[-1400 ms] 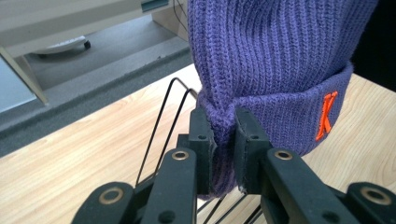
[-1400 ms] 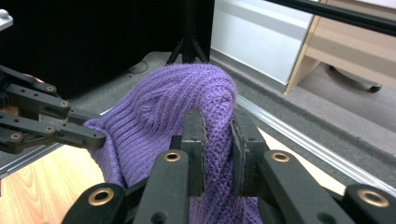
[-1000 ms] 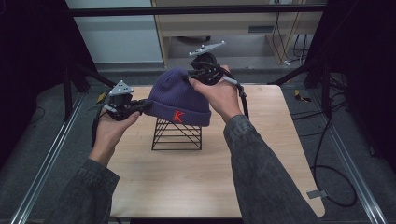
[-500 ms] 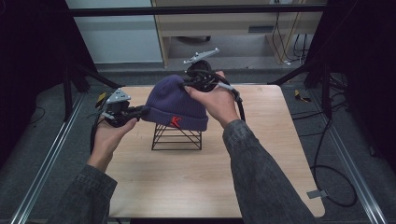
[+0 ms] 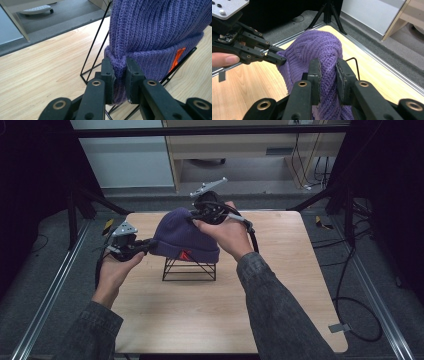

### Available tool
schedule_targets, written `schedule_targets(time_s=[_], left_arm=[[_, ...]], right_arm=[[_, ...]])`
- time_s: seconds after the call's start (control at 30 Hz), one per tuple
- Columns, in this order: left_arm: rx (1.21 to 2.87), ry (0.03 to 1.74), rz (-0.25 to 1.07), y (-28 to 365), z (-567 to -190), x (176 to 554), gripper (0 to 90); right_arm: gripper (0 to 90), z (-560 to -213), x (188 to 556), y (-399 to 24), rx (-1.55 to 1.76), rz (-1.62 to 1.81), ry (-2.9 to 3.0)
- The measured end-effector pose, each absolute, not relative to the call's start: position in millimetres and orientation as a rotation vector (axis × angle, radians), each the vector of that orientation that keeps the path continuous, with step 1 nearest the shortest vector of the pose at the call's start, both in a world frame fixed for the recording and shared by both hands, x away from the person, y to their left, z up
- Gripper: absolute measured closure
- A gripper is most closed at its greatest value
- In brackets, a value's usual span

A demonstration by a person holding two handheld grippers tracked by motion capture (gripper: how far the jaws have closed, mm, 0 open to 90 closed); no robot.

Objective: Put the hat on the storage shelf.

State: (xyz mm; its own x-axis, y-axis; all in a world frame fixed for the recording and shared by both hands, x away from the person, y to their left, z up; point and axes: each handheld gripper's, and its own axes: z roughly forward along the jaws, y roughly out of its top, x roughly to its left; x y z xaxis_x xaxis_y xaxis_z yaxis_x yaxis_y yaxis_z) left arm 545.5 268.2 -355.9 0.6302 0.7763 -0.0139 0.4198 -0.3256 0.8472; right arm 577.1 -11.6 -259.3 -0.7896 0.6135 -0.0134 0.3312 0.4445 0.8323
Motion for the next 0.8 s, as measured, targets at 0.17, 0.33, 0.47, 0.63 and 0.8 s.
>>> schedule_targets(time_s=[0.17,0.33,0.47,0.63,0.8], left_arm=[[1.961,0.954,0.494,272.0,-364.1,544.5,78.3],[1.964,0.958,0.486,273.5,-370.0,544.5,78.3],[1.963,0.959,0.483,274.0,-372.7,543.5,78.3],[1.965,0.956,0.483,273.0,-374.3,542.4,78.4],[1.965,0.955,0.48,273.1,-376.7,542.0,78.3]], right_arm=[[75.6,-265.3,574.9,-7.6,0.804,1.255,2.411],[75.5,-269.7,573.2,-4.8,0.8,1.246,2.427],[75.5,-273.0,572.7,-4.1,0.79,1.245,2.433],[75.5,-274.3,571.4,-5.0,0.795,1.241,2.439],[75.5,-276.4,570.9,-6.1,0.792,1.236,2.443]])
